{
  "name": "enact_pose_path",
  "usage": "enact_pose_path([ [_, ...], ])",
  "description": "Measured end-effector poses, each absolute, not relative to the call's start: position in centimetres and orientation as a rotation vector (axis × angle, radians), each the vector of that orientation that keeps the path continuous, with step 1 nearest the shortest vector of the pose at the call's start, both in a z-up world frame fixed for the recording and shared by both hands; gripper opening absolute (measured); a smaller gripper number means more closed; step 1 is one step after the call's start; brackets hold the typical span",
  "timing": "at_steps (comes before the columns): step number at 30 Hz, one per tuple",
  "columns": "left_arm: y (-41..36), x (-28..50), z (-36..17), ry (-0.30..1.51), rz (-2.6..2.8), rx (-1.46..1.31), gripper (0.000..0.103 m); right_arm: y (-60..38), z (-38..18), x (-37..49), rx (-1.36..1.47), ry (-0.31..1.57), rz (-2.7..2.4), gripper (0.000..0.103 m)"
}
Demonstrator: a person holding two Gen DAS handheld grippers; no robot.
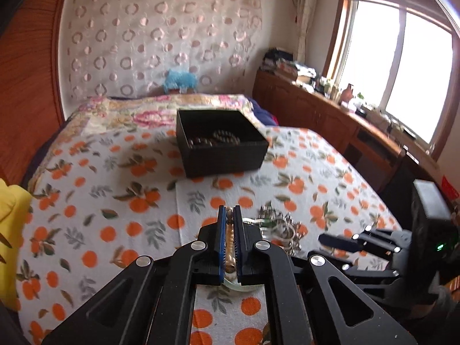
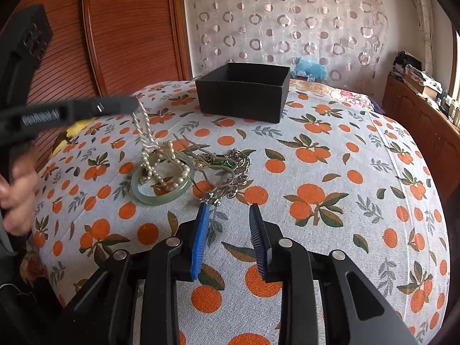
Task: Organize jewelry
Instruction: 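Lift the pearl strand with the left tool and carry it over the box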
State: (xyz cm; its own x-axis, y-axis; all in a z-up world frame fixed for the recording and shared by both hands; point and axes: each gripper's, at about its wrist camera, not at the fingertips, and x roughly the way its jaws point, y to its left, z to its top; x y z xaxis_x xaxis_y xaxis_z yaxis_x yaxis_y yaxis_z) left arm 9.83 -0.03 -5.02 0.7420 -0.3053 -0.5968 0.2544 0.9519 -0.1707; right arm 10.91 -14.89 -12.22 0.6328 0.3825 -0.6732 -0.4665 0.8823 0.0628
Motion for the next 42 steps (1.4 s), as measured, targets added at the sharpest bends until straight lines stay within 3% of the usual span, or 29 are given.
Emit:
enact_pose_path([
  [20,1.1,7.1,1.8,0.496,-0.301,-0.066,0.004,-14.5,-11.8,11.5,-0.139,0.752,0.493,0.032],
  [22,1.5,7.3,1.7,0.498,-0.289,-0.064,0.004,-14.4,-11.4,11.8,-0.140,0.747,0.497,0.041],
  [27,2.8,7.5,1.4,0.505,-0.261,-0.085,0.004,-14.1,-11.3,13.0,-0.149,0.762,0.506,0.044],
  [35,4.4,7.2,2.0,0.480,-0.228,-0.103,0.004,-12.6,-11.4,14.6,-0.183,0.785,0.528,0.057],
  [39,4.6,7.1,2.2,0.475,-0.232,-0.100,0.004,-12.1,-11.7,15.1,-0.194,0.807,0.536,0.070],
  [42,4.6,7.1,2.5,0.470,-0.235,-0.097,0.004,-11.5,-12.1,15.5,-0.214,0.820,0.548,0.071],
])
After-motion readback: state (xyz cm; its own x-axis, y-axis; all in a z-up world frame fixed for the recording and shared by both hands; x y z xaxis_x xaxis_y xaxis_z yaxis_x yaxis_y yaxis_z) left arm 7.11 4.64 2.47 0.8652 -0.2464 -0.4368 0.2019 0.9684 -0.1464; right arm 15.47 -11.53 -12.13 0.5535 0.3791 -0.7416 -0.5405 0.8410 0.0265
